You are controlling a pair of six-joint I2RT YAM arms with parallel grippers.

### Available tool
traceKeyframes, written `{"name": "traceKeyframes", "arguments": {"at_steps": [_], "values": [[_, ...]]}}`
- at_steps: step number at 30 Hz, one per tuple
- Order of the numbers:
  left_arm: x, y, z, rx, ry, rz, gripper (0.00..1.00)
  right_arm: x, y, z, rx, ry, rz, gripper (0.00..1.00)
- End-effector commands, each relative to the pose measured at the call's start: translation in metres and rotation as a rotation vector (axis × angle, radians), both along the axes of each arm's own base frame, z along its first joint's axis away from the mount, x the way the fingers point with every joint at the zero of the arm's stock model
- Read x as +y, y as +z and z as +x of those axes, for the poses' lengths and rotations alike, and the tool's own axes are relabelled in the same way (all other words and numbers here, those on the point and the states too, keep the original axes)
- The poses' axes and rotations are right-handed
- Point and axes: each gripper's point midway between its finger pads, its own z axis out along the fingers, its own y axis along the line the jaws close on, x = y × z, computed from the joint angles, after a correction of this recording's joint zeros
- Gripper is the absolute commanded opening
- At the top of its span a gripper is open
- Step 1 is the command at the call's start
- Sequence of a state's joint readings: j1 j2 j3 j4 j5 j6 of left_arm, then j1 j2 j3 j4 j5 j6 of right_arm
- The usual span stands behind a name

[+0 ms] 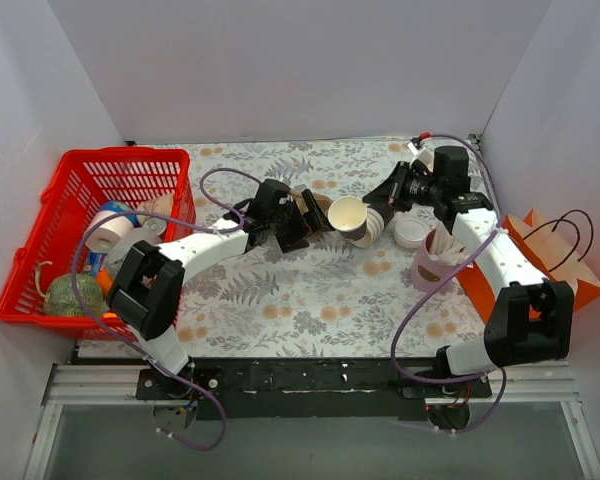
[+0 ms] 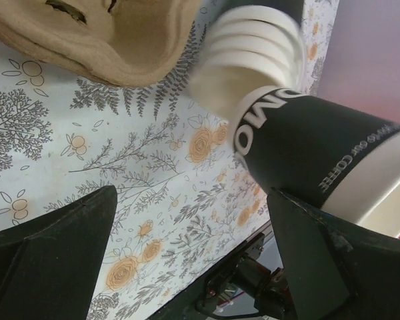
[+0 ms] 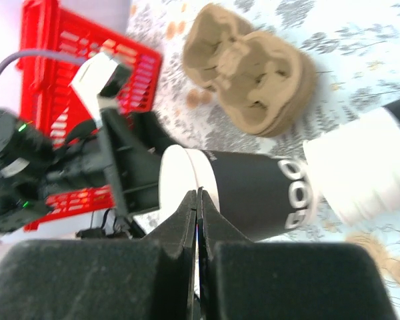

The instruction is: Pack the takeout coffee

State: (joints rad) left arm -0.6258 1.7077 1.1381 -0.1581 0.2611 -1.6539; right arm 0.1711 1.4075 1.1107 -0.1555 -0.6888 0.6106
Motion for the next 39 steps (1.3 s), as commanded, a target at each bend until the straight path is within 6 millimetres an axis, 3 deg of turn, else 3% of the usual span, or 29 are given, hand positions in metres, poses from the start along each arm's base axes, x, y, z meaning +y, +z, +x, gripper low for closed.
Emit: {"name": "traceKeyframes", "arguments": {"at_steps": [1,2,4,8,13,15,16,17,18,20,21,22,25,26,31,34,36,37,38,39], "values": [[-0.002,0.05,0.003,-0.113,-0.009,-0.054,0.98,-0.03,0.011,0.039,-0.079,-0.142,-0.116,0.01],[-0.002,0.051,0.003,-0.116,-0.008,-0.052,0.98,-0.037,0.02,0.048,-0.105,-0.173,-0.141,0.01],[-0.002,0.052,0.003,-0.118,-0.013,-0.054,0.98,-0.055,0.008,0.061,-0.09,-0.234,-0.208,0.01],[-0.002,0.055,-0.003,-0.112,-0.029,-0.061,0.98,-0.054,0.012,0.065,-0.152,-0.178,-0.208,0.01],[0.023,0.076,-0.012,-0.17,0.03,-0.024,0.98,-0.026,0.031,0.032,-0.191,-0.01,-0.061,0.01],[0.048,0.093,-0.018,-0.219,0.108,0.016,0.98,-0.018,0.04,0.017,-0.214,0.034,-0.034,0.01],[0.059,0.089,-0.024,-0.218,0.132,0.044,0.98,-0.007,0.039,0.007,-0.211,0.066,-0.029,0.01],[0.075,0.101,-0.035,-0.236,0.161,0.056,0.98,-0.002,0.04,-0.001,-0.208,0.087,-0.029,0.01],[0.091,0.102,-0.034,-0.254,0.222,0.096,0.98,0.005,0.042,-0.009,-0.218,0.107,-0.03,0.01],[0.117,0.095,-0.049,-0.228,0.271,0.158,0.98,0.026,0.034,-0.028,-0.201,0.166,-0.039,0.01],[0.13,0.105,-0.055,-0.253,0.312,0.156,0.98,0.032,0.032,-0.035,-0.195,0.183,-0.039,0.01],[0.14,0.101,-0.061,-0.245,0.335,0.172,0.98,0.047,0.029,-0.047,-0.193,0.226,-0.039,0.01],[0.161,0.097,-0.08,-0.232,0.368,0.191,0.98,0.074,0.016,-0.068,-0.161,0.283,-0.044,0.01],[0.166,0.086,-0.087,-0.204,0.369,0.216,0.98,0.081,0.008,-0.074,-0.14,0.299,-0.046,0.01],[0.175,0.075,-0.105,-0.165,0.371,0.215,0.98,0.116,-0.026,-0.093,-0.06,0.364,-0.019,0.01],[0.17,0.072,-0.108,-0.167,0.337,0.195,0.98,0.117,-0.046,-0.089,-0.034,0.36,-0.074,0.01],[0.157,0.067,-0.116,-0.181,0.227,0.174,0.98,0.109,-0.042,-0.074,-0.093,0.293,-0.157,0.01],[0.148,0.07,-0.116,-0.204,0.185,0.138,0.98,0.103,-0.043,-0.072,-0.139,0.295,-0.206,0.06],[0.136,0.068,-0.125,-0.197,0.1,0.102,0.98,0.099,-0.039,-0.067,-0.187,0.286,-0.232,0.24],[0.131,0.056,-0.132,-0.186,0.046,0.099,0.98,0.091,-0.031,-0.06,-0.256,0.249,-0.277,0.28]]}}
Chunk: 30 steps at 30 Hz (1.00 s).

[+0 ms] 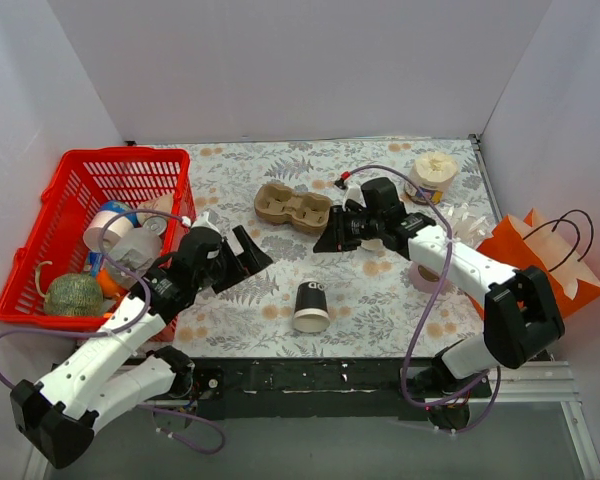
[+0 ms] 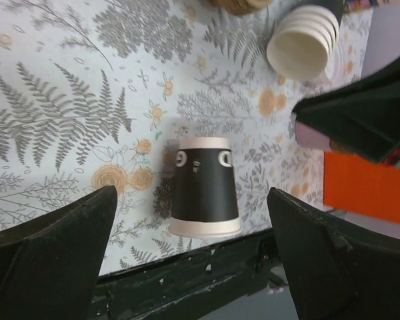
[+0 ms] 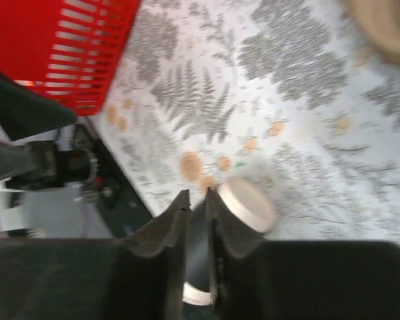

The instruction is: Pack the takeout coffee

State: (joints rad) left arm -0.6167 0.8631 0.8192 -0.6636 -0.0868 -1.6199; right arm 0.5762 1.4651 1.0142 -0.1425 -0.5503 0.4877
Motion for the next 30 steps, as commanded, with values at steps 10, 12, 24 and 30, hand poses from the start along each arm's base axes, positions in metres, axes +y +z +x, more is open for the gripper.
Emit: {"name": "traceKeyframes", "arguments": {"at_steps": [10,12,24,30], "values": [[-0.049,-0.035,-0.07,0.048,-0.483,-0.142,0.98,-0.127,-0.01,0.073,-0.702,-0.069,-0.772,0.69],[-0.049,-0.047,-0.081,0.107,-0.498,-0.16,0.98,-0.14,-0.013,0.088,-0.709,-0.115,-0.877,0.72],[-0.039,-0.098,-0.104,0.278,-0.389,-0.083,0.98,-0.182,-0.05,0.137,-0.68,-0.174,-1.327,0.71],[-0.035,-0.116,-0.092,0.312,-0.313,0.006,0.98,-0.185,-0.052,0.152,-0.708,-0.261,-1.368,0.44]]}}
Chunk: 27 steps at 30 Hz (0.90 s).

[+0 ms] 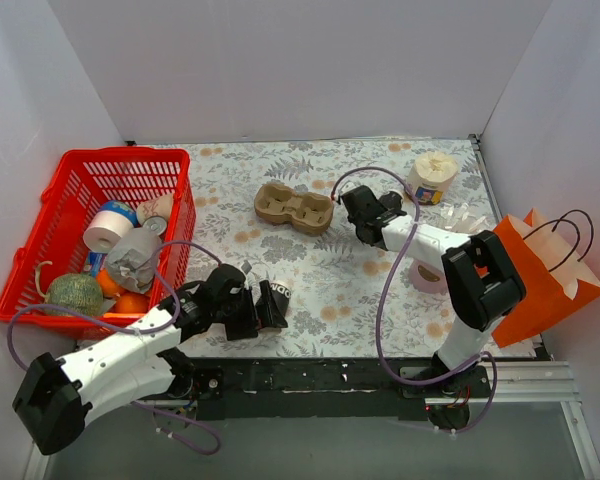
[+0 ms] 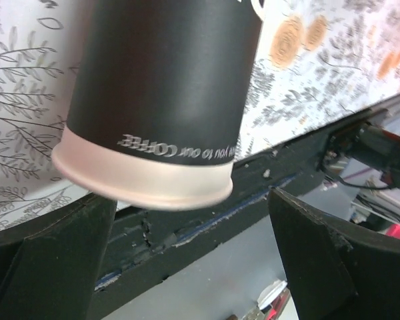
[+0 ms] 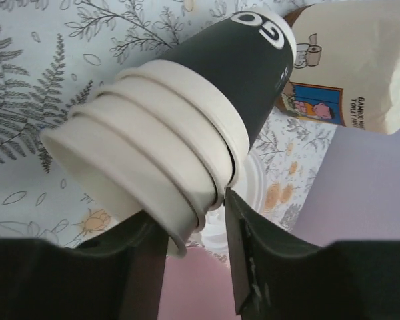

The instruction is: Pack the takeout coffee

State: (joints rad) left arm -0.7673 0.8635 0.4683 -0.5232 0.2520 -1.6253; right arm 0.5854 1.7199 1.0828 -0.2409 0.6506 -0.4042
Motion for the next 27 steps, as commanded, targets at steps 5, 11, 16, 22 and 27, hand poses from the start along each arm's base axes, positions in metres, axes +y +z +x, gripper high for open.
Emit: {"name": "traceKeyframes", "arguments": {"at_steps": [5,11,16,22,27], "values": [[0.004,-0.007,0.017,-0.019,0.091,0.088,0.98,0.003,0.063,0.021,-0.241,-0.132,0.099,0.14],[0.005,0.002,0.027,-0.061,0.142,0.076,0.98,0.023,0.099,-0.009,-0.159,-0.261,0.423,0.11],[0.01,0.011,0.041,-0.098,0.206,0.107,0.98,0.038,0.111,-0.028,0.047,-0.392,0.684,0.05],[0.026,0.011,0.057,-0.112,0.302,0.225,0.98,0.061,0.117,-0.039,0.395,-0.335,0.996,0.01],[0.027,0.015,0.058,-0.126,0.306,0.22,0.98,0.052,0.095,-0.033,0.573,-0.418,0.976,0.01]]}}
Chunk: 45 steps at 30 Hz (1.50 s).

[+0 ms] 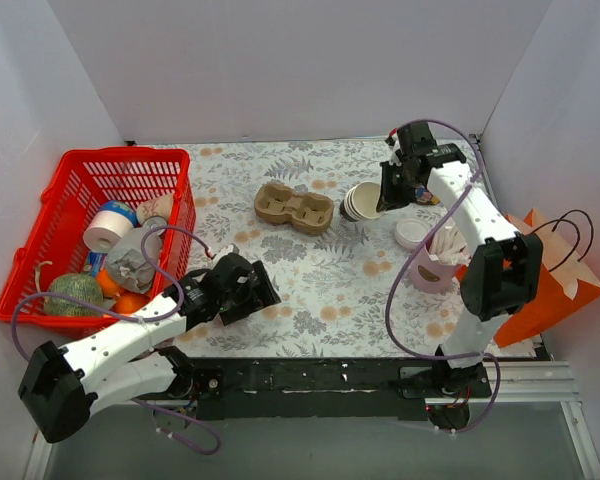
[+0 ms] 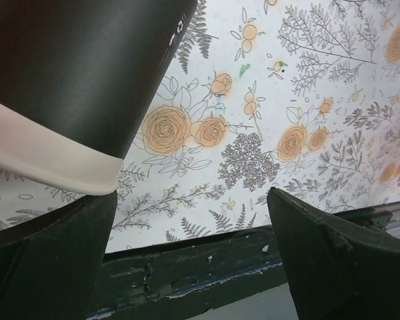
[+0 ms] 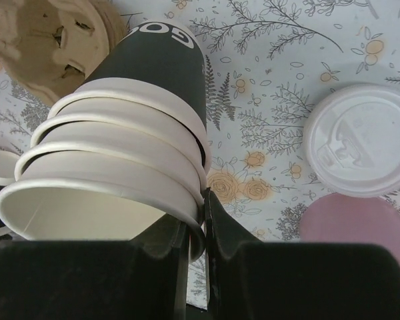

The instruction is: Pack the takeout coffee

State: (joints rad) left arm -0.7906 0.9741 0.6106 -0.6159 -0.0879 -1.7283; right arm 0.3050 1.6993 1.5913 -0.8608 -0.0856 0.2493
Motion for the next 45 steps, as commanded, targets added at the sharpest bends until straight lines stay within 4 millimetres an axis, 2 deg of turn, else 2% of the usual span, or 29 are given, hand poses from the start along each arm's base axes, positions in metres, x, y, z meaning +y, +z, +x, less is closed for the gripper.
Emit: {"name": "traceKeyframes", "arguments": {"at_steps": [1,6,8,12,13,14,18,22,23,25,30,31,33,34,35,36,37,38,39,40,41,42,43,44,45], "values": [[0.008,0.009,0.005,-0.032,0.036,0.029,0.98,0.018,0.002,-0.015,0.177,0.053,0.127,0.01],[0.013,0.007,0.002,-0.013,0.064,0.043,0.98,0.005,-0.001,0.005,0.177,-0.005,0.027,0.01],[0.019,0.004,0.001,-0.004,0.086,0.06,0.98,0.001,-0.01,0.003,0.224,-0.015,0.001,0.04],[0.023,0.006,0.003,-0.01,0.112,0.075,0.98,-0.007,-0.015,0.011,0.247,-0.041,-0.059,0.05],[0.026,0.006,0.002,-0.005,0.122,0.082,0.98,-0.007,-0.013,0.015,0.238,-0.049,-0.065,0.13],[0.028,0.006,0.004,-0.007,0.145,0.084,0.98,-0.008,-0.018,0.015,0.25,-0.051,-0.075,0.15],[0.038,0.006,0.004,0.002,0.21,0.11,0.98,-0.009,-0.03,0.017,0.274,-0.057,-0.092,0.16],[0.04,0.011,0.006,-0.007,0.232,0.115,0.98,-0.012,-0.031,0.023,0.264,-0.066,-0.111,0.36],[0.039,0.014,0.008,-0.013,0.236,0.106,0.98,-0.013,-0.024,0.027,0.242,-0.073,-0.11,0.45],[0.037,0.016,0.009,-0.013,0.244,0.096,0.98,-0.012,-0.015,0.034,0.194,-0.079,-0.104,0.52],[0.04,0.024,0.016,-0.029,0.285,0.102,0.98,-0.009,0.039,0.047,0.015,-0.05,-0.053,0.57],[0.043,0.025,0.017,-0.036,0.303,0.12,0.98,-0.008,0.053,0.046,-0.027,-0.044,-0.042,0.58],[0.046,0.028,0.02,-0.039,0.331,0.128,0.98,-0.006,0.069,0.048,-0.089,-0.03,-0.018,0.59],[0.047,0.029,0.021,-0.04,0.343,0.133,0.98,-0.006,0.085,0.042,-0.131,-0.023,0.002,0.6],[0.051,0.03,0.024,-0.045,0.38,0.142,0.98,-0.003,0.097,0.046,-0.19,-0.016,0.028,0.6],[0.055,0.03,0.024,-0.036,0.402,0.174,0.98,0.002,0.105,0.042,-0.219,0.002,0.061,0.61],[0.06,0.031,0.026,-0.035,0.433,0.192,0.98,0.0,0.11,0.026,-0.245,0.012,0.083,0.62],[0.07,0.032,0.032,-0.064,0.483,0.232,0.98,0.001,0.114,0.019,-0.275,0.017,0.101,0.64],[0.075,0.031,0.033,-0.065,0.503,0.264,0.98,0.006,0.127,0.023,-0.367,0.034,0.148,0.65],[0.079,0.036,0.038,-0.084,0.527,0.278,0.98,0.0,0.124,0.001,-0.4,0.034,0.163,0.67],[0.083,0.038,0.042,-0.097,0.546,0.293,0.98,0.0,0.122,-0.008,-0.434,0.031,0.182,0.68],[0.088,0.042,0.049,-0.133,0.57,0.306,0.98,0.003,0.143,-0.002,-0.573,0.04,0.226,0.71],[0.093,0.041,0.054,-0.154,0.591,0.308,0.98,-0.003,0.17,-0.021,-0.694,0.049,0.257,0.79],[0.094,0.041,0.06,-0.182,0.605,0.299,0.98,-0.005,0.136,-0.028,-0.682,0.053,0.251,0.85],[0.09,0.049,0.077,-0.254,0.622,0.245,0.98,-0.008,0.14,-0.033,-0.746,0.047,0.26,0.9]]}}
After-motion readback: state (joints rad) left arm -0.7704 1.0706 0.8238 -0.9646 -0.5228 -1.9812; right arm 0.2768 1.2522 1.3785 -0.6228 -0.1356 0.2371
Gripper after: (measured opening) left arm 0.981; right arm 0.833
